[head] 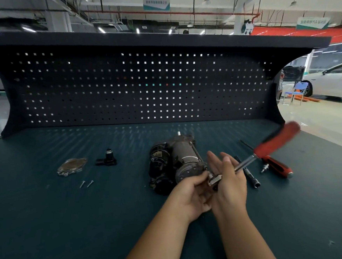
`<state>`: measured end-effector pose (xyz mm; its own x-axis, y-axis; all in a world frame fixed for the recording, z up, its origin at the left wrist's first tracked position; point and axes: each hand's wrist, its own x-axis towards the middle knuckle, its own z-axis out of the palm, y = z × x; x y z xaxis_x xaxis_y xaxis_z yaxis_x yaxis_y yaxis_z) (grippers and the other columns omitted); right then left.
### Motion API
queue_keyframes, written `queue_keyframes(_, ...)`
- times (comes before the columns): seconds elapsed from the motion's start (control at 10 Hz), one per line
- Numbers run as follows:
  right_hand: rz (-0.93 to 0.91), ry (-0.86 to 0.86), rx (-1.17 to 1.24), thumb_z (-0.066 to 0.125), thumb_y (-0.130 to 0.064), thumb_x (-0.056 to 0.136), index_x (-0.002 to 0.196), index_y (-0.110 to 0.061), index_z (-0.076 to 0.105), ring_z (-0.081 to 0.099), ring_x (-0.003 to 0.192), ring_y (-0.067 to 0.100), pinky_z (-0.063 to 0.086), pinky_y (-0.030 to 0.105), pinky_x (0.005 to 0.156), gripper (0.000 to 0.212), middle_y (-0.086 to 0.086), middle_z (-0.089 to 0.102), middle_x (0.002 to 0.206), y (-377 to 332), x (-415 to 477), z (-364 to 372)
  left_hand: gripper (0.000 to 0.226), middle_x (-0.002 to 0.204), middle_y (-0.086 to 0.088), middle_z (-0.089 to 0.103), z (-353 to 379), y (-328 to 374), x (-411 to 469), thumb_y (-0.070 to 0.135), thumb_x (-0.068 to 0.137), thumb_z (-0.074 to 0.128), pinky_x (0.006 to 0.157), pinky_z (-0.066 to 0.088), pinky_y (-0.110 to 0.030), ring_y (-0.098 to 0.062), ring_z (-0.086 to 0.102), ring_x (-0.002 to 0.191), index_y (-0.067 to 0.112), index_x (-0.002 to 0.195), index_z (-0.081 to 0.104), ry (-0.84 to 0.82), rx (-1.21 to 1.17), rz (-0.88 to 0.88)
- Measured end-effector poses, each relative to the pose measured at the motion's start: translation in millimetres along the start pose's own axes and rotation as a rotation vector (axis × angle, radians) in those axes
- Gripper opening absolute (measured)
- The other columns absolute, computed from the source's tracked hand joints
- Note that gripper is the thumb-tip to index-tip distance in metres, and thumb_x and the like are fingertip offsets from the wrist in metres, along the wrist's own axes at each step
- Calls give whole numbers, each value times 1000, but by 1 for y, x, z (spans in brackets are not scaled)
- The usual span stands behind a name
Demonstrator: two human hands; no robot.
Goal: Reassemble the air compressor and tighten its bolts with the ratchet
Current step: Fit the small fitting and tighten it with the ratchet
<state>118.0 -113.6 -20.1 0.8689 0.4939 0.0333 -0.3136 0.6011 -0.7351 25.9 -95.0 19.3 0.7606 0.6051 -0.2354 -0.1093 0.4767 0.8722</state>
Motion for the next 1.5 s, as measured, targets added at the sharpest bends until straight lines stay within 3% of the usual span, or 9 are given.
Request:
queue_keyframes(0.1, 135, 15, 186, 40, -18, 103, 109, -10, 54, 72, 89, 17, 52, 31, 73, 17, 10, 75, 94, -4, 1, -3, 39, 35, 2, 52, -4, -4, 14, 10, 97, 42, 33, 37, -12, -5, 48, 29, 7, 59, 51, -8, 77, -46)
queue_keyframes(0.3, -54, -79, -233, 38, -15, 102, 102, -13, 56, 72, 87, 19, 51, 38, 83, 18, 9, 75, 84, -13, -13, -12, 32, 44, 5, 57, -5, -6, 28, 21, 99, 43, 47, 41, -16, -6, 51, 48, 11, 71, 55, 26, -77, -114)
queue_keyframes(0.6, 91, -45, -520, 45, -15, 99, 88, -11, 53, 46, 34, 14, 45, 35, 56, 14, -2, 44, 41, -53, 19, -44, 15, 74, 0, 68, -11, -28, 53, 15, 94, 54, 69, 49, -26, -13, 59, 72, 11, 86, 66, 85, 45, -73)
queue_keyframes(0.7, 132, -100, -841, 47, -14, 96, 82, -10, 48, 46, 35, 18, 38, 25, 42, 14, 3, 48, 50, -66, 32, -57, 16, 71, 0, 67, -9, -32, 54, 13, 95, 53, 63, 52, -23, -13, 60, 67, 9, 87, 67, 129, 159, 24)
queue_keyframes(0.9, 115, -172, -1357, 39, -1, 86, 81, -4, 51, 50, 56, 25, 41, 30, 56, 13, 12, 50, 66, -68, 51, -62, 22, 59, 4, 62, -3, -33, 51, 10, 95, 51, 47, 43, -16, -4, 55, 49, 12, 79, 65, 263, 463, 439)
queue_keyframes(1.1, -68, -159, -1821, 44, -3, 87, 94, -8, 53, 55, 75, 22, 35, 26, 52, 13, 4, 56, 82, -57, 52, -62, 22, 66, 15, 63, -24, -23, 36, 18, 89, 60, 54, 45, -13, -1, 59, 65, 36, 76, 60, 465, 743, 879)
queue_keyframes(1.2, -143, -167, -1980, 42, -1, 89, 105, -5, 56, 55, 105, 28, 38, 27, 72, 21, 13, 58, 113, -49, 54, -63, 17, 80, 15, 60, -56, -5, 33, 22, 85, 66, 79, 46, -27, -6, 54, 88, 32, 95, 55, 718, 811, 986)
queue_keyframes(1.3, -154, -156, -2014, 42, -1, 91, 113, -5, 54, 49, 113, 28, 40, 29, 79, 26, 13, 52, 123, -42, 53, -65, 46, 118, 6, 54, -89, 7, 43, 31, 82, 70, 99, 38, -34, -15, 47, 117, 20, 122, 49, 678, 794, 709)
queue_keyframes(1.5, -160, -125, -2061, 43, -4, 91, 121, -10, 52, 46, 115, 28, 41, 35, 93, 32, 9, 47, 124, -38, 52, -66, 69, 134, 3, 51, -118, 8, 57, 37, 78, 75, 90, 40, -25, -14, 50, 118, 25, 138, 42, 424, 911, 425)
